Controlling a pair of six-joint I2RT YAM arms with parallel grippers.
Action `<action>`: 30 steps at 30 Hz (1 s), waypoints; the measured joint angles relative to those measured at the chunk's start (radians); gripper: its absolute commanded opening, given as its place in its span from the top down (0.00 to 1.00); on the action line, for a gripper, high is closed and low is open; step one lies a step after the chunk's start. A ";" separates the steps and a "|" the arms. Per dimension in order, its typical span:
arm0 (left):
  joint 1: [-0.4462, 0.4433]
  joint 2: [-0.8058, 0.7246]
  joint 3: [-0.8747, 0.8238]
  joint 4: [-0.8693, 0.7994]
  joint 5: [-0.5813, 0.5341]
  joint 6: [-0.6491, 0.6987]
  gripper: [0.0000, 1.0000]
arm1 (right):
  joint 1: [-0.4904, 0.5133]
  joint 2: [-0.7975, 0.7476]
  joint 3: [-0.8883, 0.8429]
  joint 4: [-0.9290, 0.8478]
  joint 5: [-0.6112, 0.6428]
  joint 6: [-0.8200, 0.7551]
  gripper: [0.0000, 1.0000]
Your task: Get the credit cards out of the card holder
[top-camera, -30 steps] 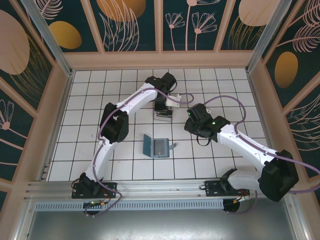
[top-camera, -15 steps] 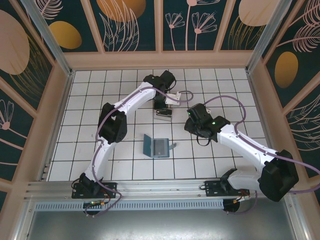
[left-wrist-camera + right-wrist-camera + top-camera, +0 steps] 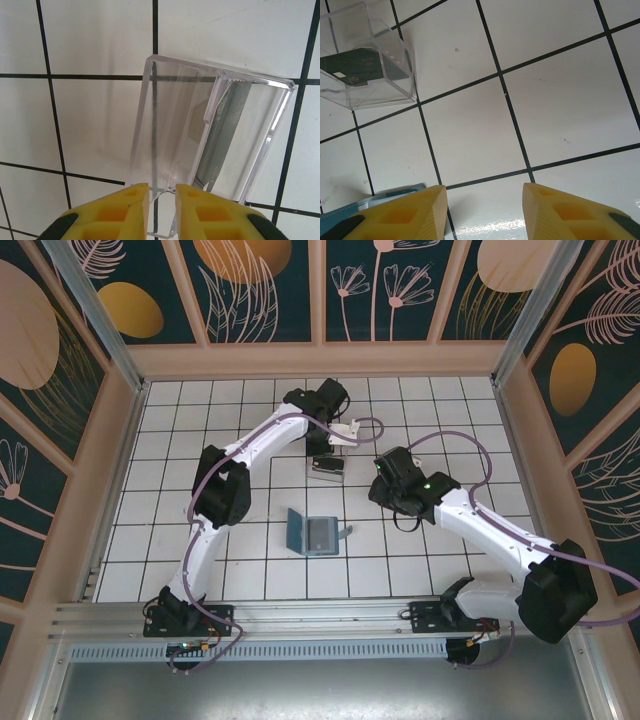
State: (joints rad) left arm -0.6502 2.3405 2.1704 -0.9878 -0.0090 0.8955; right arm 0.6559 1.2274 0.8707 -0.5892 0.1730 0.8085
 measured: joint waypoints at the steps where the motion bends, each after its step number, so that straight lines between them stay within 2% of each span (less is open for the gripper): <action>1: 0.000 0.000 -0.002 0.000 0.000 -0.003 0.77 | 0.000 0.000 0.000 0.001 -0.002 0.000 0.56; 21: 0.000 0.018 -0.037 -0.038 0.031 -0.028 0.74 | 0.000 0.000 0.000 0.008 -0.017 0.000 0.56; 30: 0.000 -0.018 -0.082 -0.044 0.081 -0.048 0.71 | -0.001 0.007 0.000 0.019 -0.036 -0.019 0.56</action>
State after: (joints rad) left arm -0.6498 2.3226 2.0880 -1.0321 0.0723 0.8478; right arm 0.6552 1.2343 0.8707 -0.5701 0.1368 0.7898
